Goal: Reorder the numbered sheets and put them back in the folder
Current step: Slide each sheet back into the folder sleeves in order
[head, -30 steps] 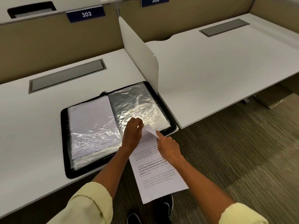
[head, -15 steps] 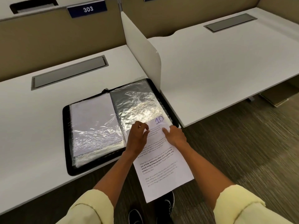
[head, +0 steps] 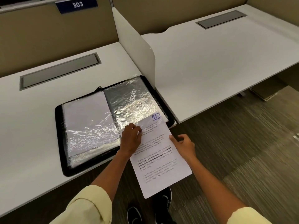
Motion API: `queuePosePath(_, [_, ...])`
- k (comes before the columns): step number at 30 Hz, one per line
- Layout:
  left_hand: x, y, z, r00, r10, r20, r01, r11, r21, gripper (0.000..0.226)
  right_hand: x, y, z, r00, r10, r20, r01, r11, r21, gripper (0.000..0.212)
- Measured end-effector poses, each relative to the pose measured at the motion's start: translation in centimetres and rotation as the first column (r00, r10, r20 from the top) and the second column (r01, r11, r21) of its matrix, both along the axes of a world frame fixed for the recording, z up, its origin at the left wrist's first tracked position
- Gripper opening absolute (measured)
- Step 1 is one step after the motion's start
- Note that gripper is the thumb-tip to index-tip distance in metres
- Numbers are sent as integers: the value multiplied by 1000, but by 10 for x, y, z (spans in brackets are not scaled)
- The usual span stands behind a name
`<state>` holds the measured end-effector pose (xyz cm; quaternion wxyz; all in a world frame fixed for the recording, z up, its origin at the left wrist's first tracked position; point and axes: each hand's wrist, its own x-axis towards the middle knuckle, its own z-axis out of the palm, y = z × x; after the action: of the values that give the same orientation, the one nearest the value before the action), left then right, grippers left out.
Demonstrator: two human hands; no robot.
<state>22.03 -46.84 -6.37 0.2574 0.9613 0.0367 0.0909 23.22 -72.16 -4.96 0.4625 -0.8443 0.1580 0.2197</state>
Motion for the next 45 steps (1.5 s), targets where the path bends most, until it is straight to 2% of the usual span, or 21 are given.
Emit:
queuePosePath(7, [1,-1,-5,1000,-7,3,6,1000,17,5,-60,-18,-20,972,-215,-90,220,975,42,68])
queuePosePath(10, [1,-4,-6,1000,3,-6,-3,999,34,2,-81,-16,-26,935,-323,-145,345,922,174,65])
queuePosePath(14, [1,-5,-6,1000,6,-6,-5,999,35,1,-106,-13,-29,826,-464,-319,559,745,365,64])
queuePosePath(16, [1,-4,-7,1000,-2,-4,2,1000,19,2,-117,-11,-30,752,-515,-412,659,585,473,66])
queuePosePath(18, [3,-3,-8,1000,-7,-7,7,1000,0,3,-127,-7,-25,710,-526,-469,698,434,570,57])
queuePosePath(21, [3,-1,-8,1000,-23,-19,22,1000,-10,3,-139,3,-22,689,-516,-509,713,357,603,55])
queuePosePath(26, [4,2,-7,998,-46,-47,46,999,2,1,-150,16,-22,687,-492,-534,718,351,601,46])
queuePosePath(40, [-7,5,8,999,-1,-51,-6,991,-133,7,-124,60,-2,720,-570,-397,675,438,594,29])
queuePosePath(45, [-6,3,13,998,13,-60,-22,988,-156,8,-92,88,15,778,-546,-310,613,555,562,20])
